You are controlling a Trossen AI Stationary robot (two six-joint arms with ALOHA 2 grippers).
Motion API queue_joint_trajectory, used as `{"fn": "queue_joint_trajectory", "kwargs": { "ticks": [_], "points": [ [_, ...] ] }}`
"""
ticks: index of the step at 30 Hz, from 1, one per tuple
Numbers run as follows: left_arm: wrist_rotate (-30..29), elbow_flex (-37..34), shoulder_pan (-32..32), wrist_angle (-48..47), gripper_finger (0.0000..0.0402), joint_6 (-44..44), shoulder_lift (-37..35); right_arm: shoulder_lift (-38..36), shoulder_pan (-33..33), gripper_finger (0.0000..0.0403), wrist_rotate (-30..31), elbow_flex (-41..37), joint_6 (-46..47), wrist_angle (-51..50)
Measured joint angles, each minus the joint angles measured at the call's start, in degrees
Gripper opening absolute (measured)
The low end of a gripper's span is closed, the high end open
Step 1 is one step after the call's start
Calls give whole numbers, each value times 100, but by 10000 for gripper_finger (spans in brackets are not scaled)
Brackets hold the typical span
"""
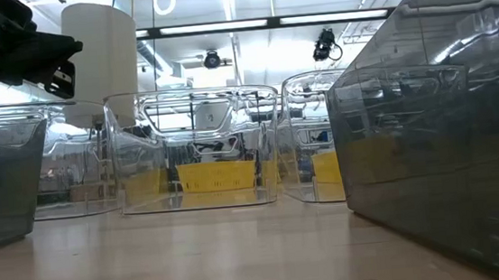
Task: Stack baskets by color
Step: Stack the middle black bin into the right black bin
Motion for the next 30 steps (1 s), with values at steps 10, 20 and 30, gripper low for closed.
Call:
{"fn": "queue_joint_trajectory", "kwargs": {
  "ticks": [10, 20, 30],
  "points": [
    [1, 0, 0, 4, 28, 0, 0, -2, 0, 158, 145, -4, -499, 23],
    [1, 1, 0, 4, 29, 0, 1, -4, 4, 158, 29, -7, -561, 297],
    [2, 1, 0, 10, 32, 0, 2, 290, 46, 158, 1, -19, -785, 412]
  ]
}}
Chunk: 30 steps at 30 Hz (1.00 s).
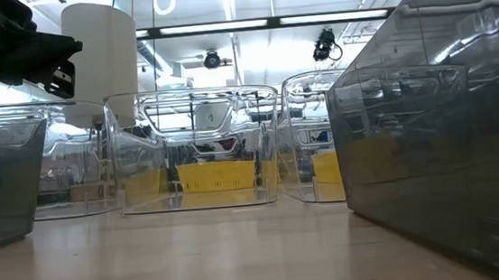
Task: Stack baskets by color
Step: Stack the middle black bin into the right black bin
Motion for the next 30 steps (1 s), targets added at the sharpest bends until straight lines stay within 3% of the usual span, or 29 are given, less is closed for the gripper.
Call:
{"fn": "queue_joint_trajectory", "kwargs": {
  "ticks": [30],
  "points": [
    [0, 0, 0, -6, 25, 2, -2, 74, -57, 158, -186, -106, 185, -101]
  ]
}}
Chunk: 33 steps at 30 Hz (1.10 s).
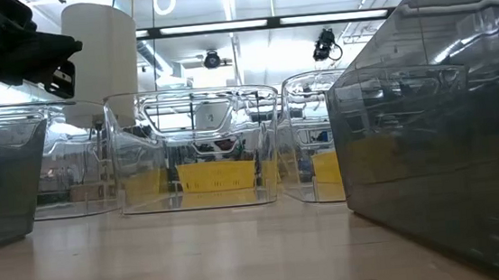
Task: Stack baskets by color
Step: Stack the middle black bin into the right black bin
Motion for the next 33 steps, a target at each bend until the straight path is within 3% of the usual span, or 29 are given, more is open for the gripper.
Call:
{"fn": "queue_joint_trajectory", "kwargs": {
  "ticks": [33],
  "points": [
    [-2, -2, -2, 0, 31, -2, 2, 0, 0, 158, 159, 4, 12, 20]
  ]
}}
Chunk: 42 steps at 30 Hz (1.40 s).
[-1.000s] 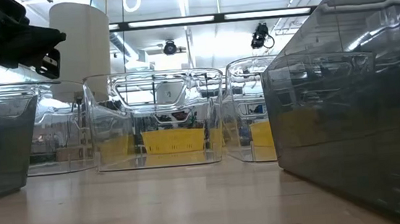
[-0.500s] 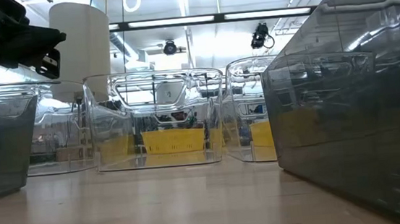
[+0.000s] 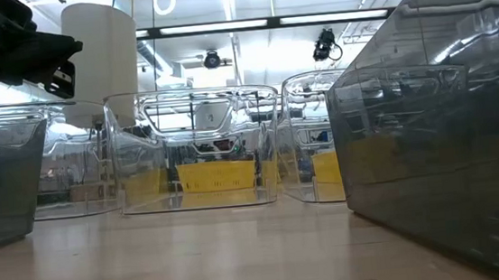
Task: Stack baskets by color
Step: Stack the middle black bin into the right black bin
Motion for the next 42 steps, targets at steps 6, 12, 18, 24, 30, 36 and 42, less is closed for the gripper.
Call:
{"fn": "queue_joint_trajectory", "kwargs": {
  "ticks": [6, 12, 18, 24, 30, 36, 42],
  "points": [
    [1, 0, 2, 0, 30, 0, -2, 0, 0, 158, 0, 0, -13, 0],
    [0, 0, 1, 0, 36, 0, 0, 0, 0, 158, -2, 0, 25, 0],
    [1, 0, 2, 0, 28, 0, -1, 0, 0, 158, -2, 0, 27, 4],
    [1, 0, 0, 0, 28, -1, -1, 0, 0, 158, -2, 0, 27, 7],
    [0, 0, 2, 0, 34, 0, 0, 0, 0, 158, -2, 0, 27, 7],
    [2, 1, 0, 0, 27, 0, -1, 0, 0, 158, -3, 0, 29, 10],
    [1, 2, 1, 0, 30, 0, -1, 0, 0, 158, -4, 2, 29, 28]
  ]
}}
